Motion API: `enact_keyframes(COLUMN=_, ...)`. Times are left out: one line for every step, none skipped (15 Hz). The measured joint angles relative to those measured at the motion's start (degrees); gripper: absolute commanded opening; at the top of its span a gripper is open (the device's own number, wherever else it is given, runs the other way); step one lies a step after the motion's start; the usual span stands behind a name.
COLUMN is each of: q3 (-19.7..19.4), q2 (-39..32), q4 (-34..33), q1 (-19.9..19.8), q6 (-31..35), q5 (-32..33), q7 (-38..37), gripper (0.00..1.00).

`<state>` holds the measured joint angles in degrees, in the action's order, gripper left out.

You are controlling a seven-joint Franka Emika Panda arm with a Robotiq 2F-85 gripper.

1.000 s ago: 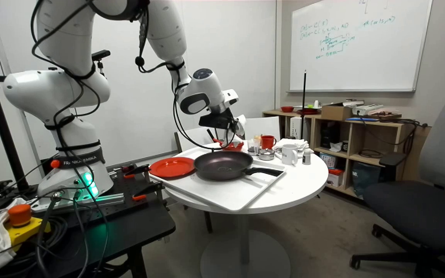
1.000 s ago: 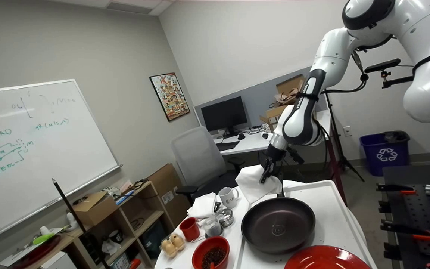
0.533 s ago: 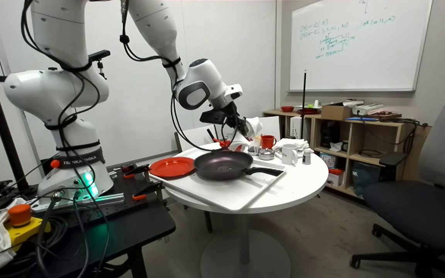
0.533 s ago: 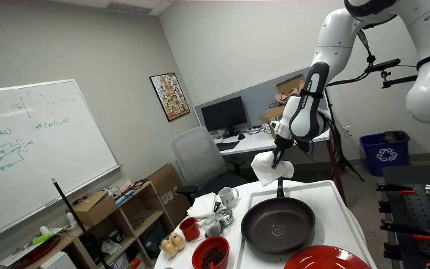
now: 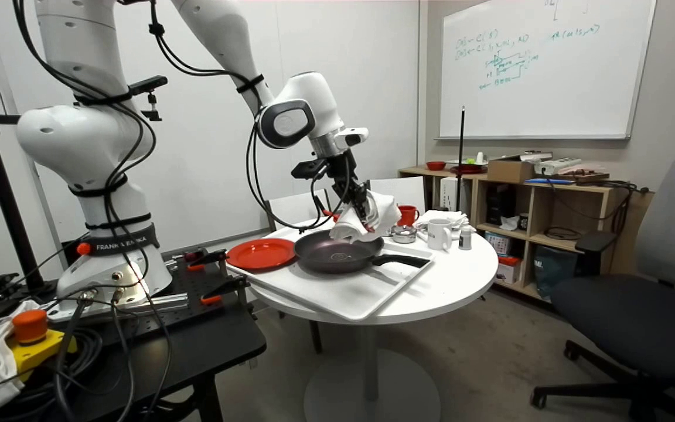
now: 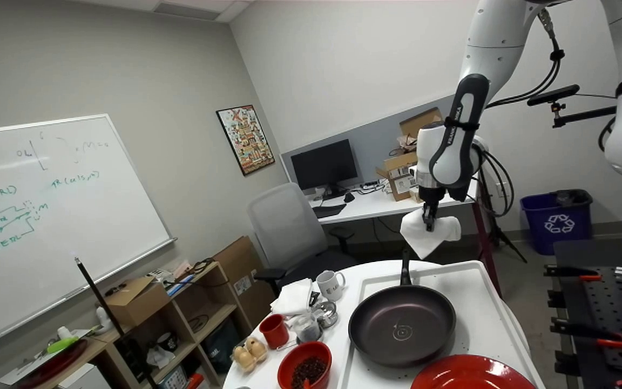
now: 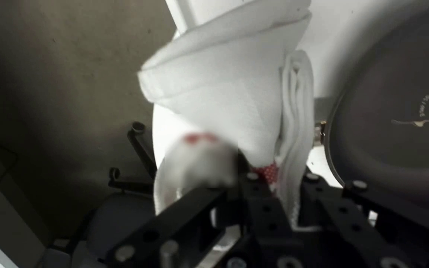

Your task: Use the towel on the left to wipe the black pan.

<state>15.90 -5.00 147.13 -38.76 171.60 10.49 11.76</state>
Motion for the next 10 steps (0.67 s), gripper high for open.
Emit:
enact_keyframes(q3=-2.16, q2=0.02, q4=-0.24, q1=1.05, q6=-2.32, q5=4.76, q7=-4.31, gripper=0.04)
enact_keyframes(q3=-3.35, q2=-0.37, q4=-0.59, q1=1.76, q6=-4.25, q5=8.61, q7=-8.12, gripper=0.04)
enact_keyframes(q3=-3.89, q2=-1.16, q4=-1.04, q1=2.39, q6=-5.6, q5=11.4, q7=-11.18, gripper=0.04)
enact_keyframes(q3=-3.96, q2=-2.32, q4=-1.57, q1=3.05, q6=-6.66, q5=12.83, q7=-13.32, gripper=0.04)
enact_keyframes(q3=-3.93, q2=-3.77, q4=-2.21, q1=3.8, q6=-7.32, q5=13.48, q7=-14.67, gripper=0.04)
enact_keyframes(q3=-5.68, q2=-5.38, q4=-2.89, q1=6.36, q6=-7.58, q5=12.9, q7=-15.01, gripper=0.04)
enact_keyframes(q3=-8.74, q2=-7.05, q4=-3.66, q1=10.19, q6=-7.64, q5=11.86, q7=-14.97, gripper=0.04)
enact_keyframes(q3=-11.48, q2=-8.84, q4=-4.58, q1=13.69, q6=-7.75, q5=10.47, q7=-14.93, gripper=0.04)
enact_keyframes(q3=-13.68, q2=-10.66, q4=-5.6, q1=16.57, q6=-8.05, q5=8.7, q7=-14.76, gripper=0.04)
enact_keyframes(q3=-15.34, q2=-12.44, q4=-6.72, q1=18.79, q6=-8.52, q5=6.72, q7=-14.48, gripper=0.04)
